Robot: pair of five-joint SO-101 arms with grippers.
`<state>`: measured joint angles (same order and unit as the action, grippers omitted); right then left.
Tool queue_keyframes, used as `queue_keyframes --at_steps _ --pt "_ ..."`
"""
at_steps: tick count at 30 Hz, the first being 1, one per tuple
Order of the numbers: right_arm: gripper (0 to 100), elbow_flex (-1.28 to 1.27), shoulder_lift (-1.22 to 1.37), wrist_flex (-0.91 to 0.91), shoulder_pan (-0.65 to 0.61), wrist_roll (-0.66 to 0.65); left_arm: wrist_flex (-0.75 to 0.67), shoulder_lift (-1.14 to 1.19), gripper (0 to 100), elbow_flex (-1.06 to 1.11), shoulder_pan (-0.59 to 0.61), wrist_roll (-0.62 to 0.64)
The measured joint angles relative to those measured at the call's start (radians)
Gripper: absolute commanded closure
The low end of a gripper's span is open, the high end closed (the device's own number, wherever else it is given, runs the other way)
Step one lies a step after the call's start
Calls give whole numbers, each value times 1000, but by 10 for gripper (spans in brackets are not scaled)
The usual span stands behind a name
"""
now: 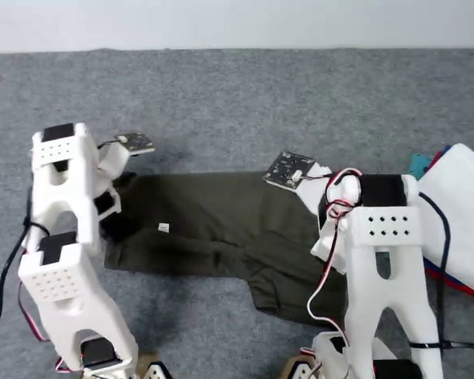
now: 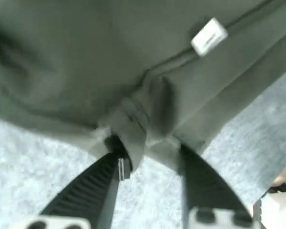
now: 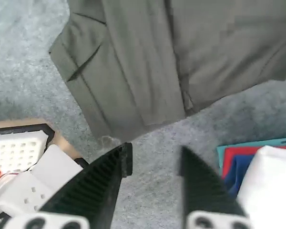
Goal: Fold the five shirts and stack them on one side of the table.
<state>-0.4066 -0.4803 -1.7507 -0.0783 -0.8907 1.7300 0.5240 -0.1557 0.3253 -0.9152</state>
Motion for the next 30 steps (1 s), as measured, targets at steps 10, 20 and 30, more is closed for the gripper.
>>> queue_keyframes --at_steps 10,20,30 --pt "815 0 -69 58 14 18 0 -160 862 0 -25 43" --pt "977 0 -69 218 15 189 -54 -195 986 26 -327 316" --pt "977 0 -69 169 15 190 -48 68 986 35 -350 368"
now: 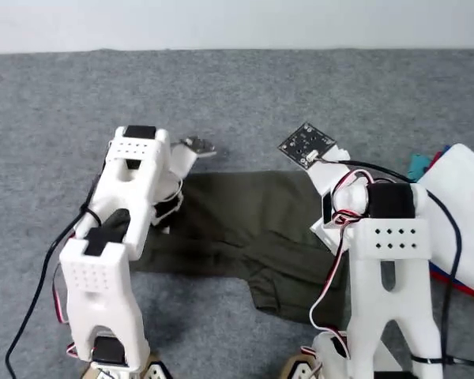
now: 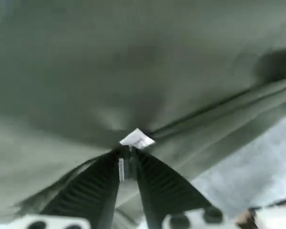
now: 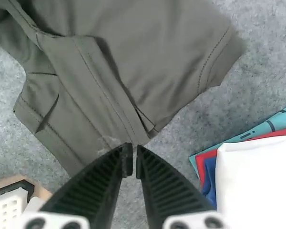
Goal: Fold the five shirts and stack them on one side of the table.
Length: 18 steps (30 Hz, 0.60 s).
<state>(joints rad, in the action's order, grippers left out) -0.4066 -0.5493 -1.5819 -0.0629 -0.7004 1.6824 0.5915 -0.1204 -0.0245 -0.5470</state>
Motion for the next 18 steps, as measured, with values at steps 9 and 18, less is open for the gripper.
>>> queue_keyframes --at_steps 9,18 --pt "977 0 0 0 0 0 31 -5 986 115 52 -89" --pt "977 0 0 8 -2 0 40 -149 986 213 100 -86"
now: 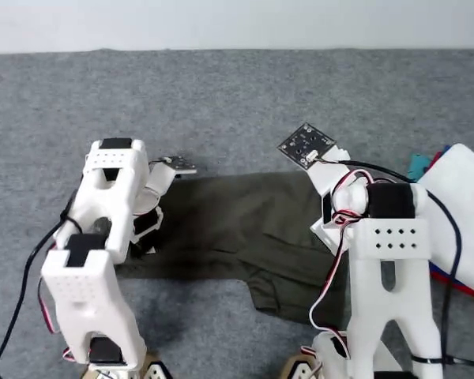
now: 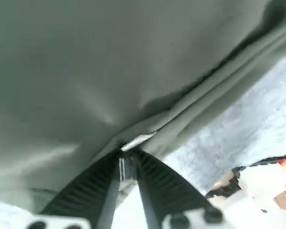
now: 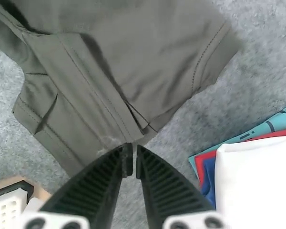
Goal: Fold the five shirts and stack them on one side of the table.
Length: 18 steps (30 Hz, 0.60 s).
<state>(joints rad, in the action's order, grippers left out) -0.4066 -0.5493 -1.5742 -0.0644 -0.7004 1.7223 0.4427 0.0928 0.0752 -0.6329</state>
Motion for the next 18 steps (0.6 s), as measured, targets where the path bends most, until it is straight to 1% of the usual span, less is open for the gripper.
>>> queue_keyframes --at_steps 5,8,12,15,18 --pt "973 0 0 32 3 3 0 -137 986 126 -41 0" --pt "973 0 0 49 -18 12 0 -221 986 209 -40 0" --pt "973 0 0 84 -87 97 0 -356 986 295 41 0" --pt "973 0 11 115 -121 121 0 -451 986 348 124 0" --pt "973 0 60 121 -146 129 2 -529 986 373 181 0"
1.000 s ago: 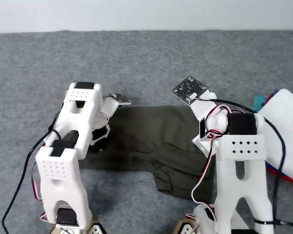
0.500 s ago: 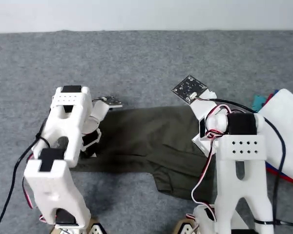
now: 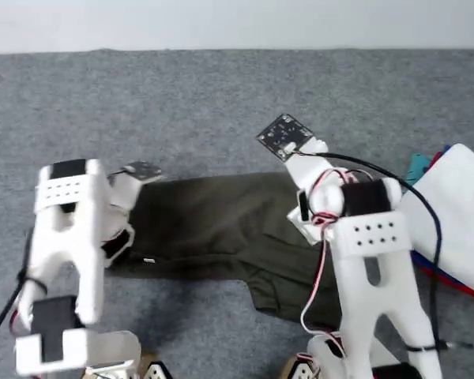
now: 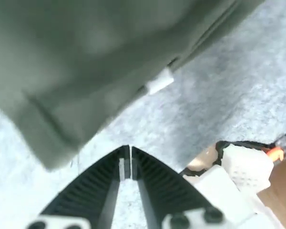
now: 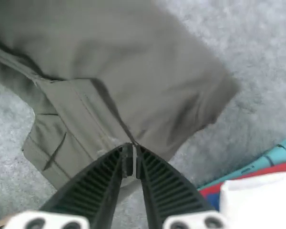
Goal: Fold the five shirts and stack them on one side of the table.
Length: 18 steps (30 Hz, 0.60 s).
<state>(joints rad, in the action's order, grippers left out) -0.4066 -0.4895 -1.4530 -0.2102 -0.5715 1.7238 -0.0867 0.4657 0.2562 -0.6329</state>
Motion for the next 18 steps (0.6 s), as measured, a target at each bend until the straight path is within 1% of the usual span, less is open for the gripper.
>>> queue_keyframes --at_steps 3,6,10,14,16,18 --pt "974 0 41 3 -41 0 0 -63 986 0 57 0" --pt "973 0 71 25 -112 21 -11 -123 986 0 110 5" --pt "972 0 120 110 -218 133 -75 -199 986 0 235 92" --pt "972 0 203 183 -302 247 -120 -258 985 0 370 153" --pt "972 0 242 224 -353 301 -138 -273 985 0 423 169" --pt "972 0 282 275 -400 325 -150 -281 985 0 470 172"
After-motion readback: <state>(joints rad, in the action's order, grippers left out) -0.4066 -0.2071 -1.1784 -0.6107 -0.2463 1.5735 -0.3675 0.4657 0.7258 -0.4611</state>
